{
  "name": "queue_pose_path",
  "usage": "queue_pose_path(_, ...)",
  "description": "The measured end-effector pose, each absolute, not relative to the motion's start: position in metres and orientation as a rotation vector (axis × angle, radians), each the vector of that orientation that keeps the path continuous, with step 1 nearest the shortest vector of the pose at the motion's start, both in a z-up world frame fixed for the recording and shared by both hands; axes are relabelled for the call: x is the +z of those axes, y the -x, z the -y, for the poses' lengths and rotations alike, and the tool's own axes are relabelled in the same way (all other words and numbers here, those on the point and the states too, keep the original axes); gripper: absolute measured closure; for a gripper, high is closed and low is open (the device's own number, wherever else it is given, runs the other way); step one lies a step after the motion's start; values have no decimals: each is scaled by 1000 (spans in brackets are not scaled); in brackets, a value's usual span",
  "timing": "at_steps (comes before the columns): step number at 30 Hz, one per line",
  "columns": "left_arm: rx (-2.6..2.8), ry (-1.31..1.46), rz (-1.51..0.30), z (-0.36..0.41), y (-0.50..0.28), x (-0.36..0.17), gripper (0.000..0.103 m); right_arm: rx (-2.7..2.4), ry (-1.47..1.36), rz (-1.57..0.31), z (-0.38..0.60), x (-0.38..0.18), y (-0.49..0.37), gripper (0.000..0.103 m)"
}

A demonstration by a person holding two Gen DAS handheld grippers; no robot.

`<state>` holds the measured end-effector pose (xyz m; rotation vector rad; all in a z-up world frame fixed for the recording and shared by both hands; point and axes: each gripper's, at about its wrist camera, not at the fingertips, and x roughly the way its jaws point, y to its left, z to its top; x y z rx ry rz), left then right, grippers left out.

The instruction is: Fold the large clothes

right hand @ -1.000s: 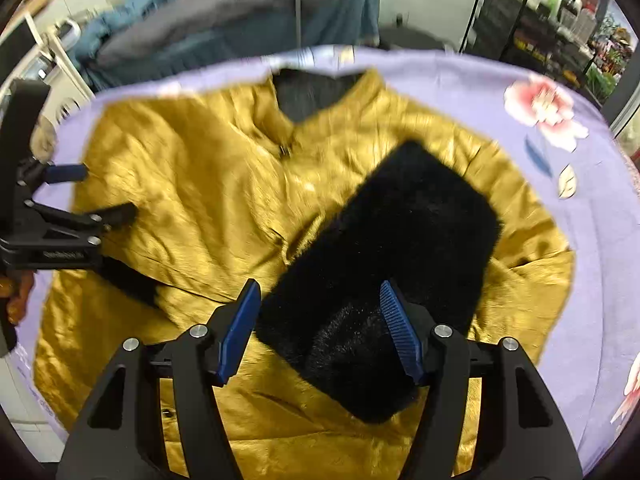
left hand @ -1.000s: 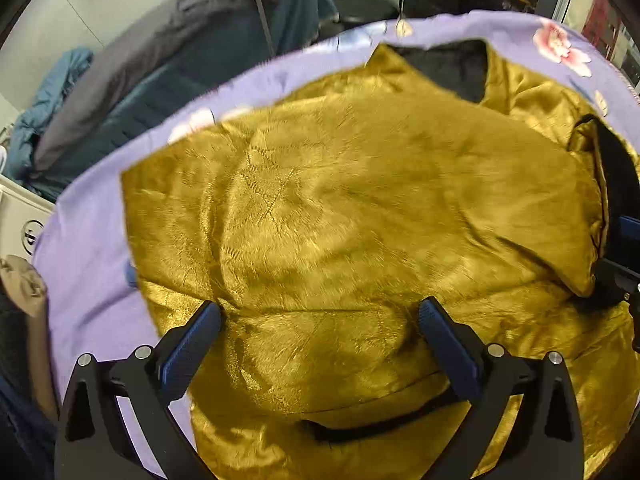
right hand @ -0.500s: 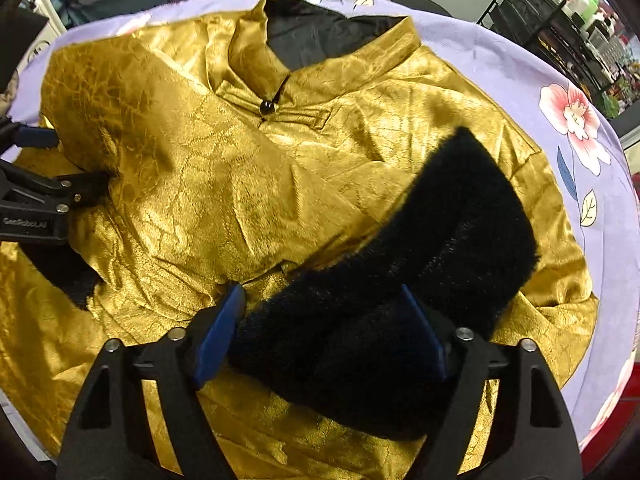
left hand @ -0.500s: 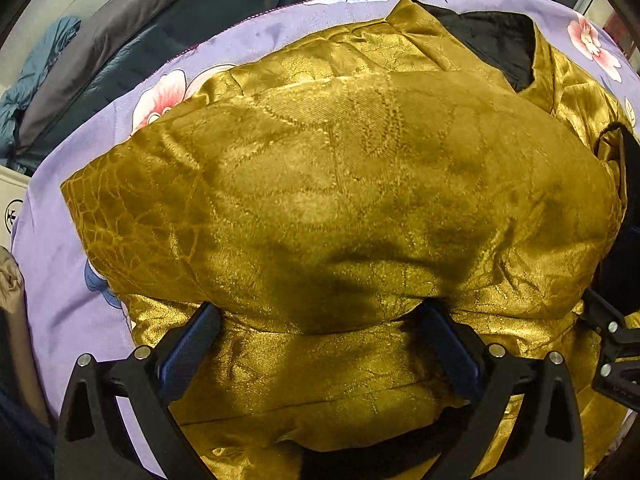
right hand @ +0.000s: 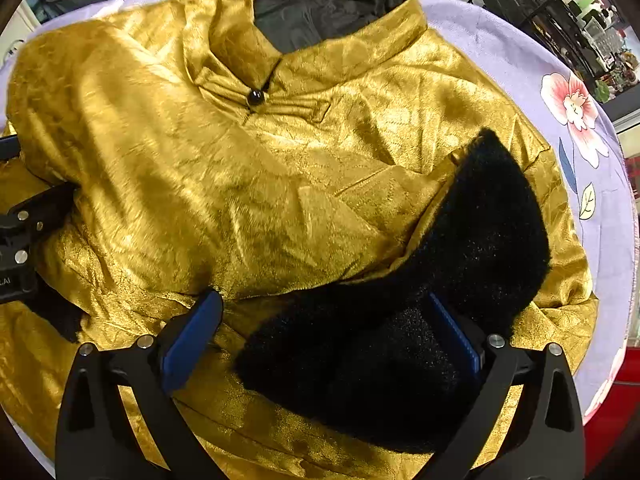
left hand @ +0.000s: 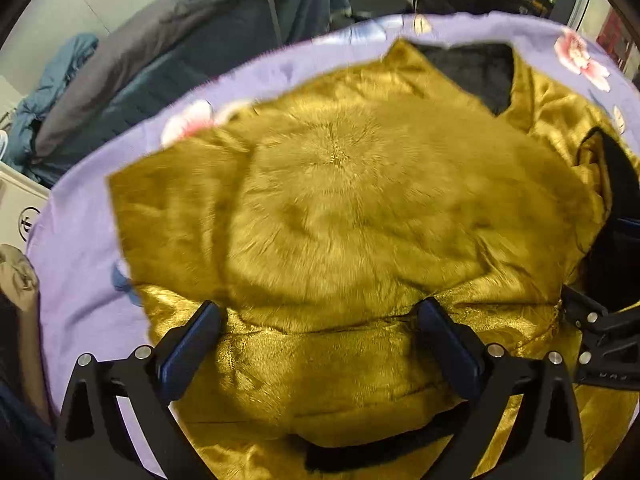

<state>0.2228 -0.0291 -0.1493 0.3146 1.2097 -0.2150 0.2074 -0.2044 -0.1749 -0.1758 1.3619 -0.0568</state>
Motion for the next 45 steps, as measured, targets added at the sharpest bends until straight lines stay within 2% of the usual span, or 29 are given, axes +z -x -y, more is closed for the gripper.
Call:
queue_pose_path(5, -214, -233, -1116, 5, -198, -117, 6, -55, 136, -1144, 208, -127, -177, 5)
queue_pose_path(9, -205, -215, -1074, -11, -168, -105, 6, -44, 96, -1101, 210, -105, -147, 5)
queue_pose_path(19, -175, -246, -1191, -59, -67, -131, 6, -18, -59, -1242, 235, -128, -57, 5)
queue_pose_path(25, -155, -180, -1273, -87, -34, -145, 6, -12, -183, -1330, 251, -149, -13, 5)
queue_pose_path(45, -6, -36, -1341, -182, -40, -160, 6, -288, -472, -1309, 381, -164, 65, 5)
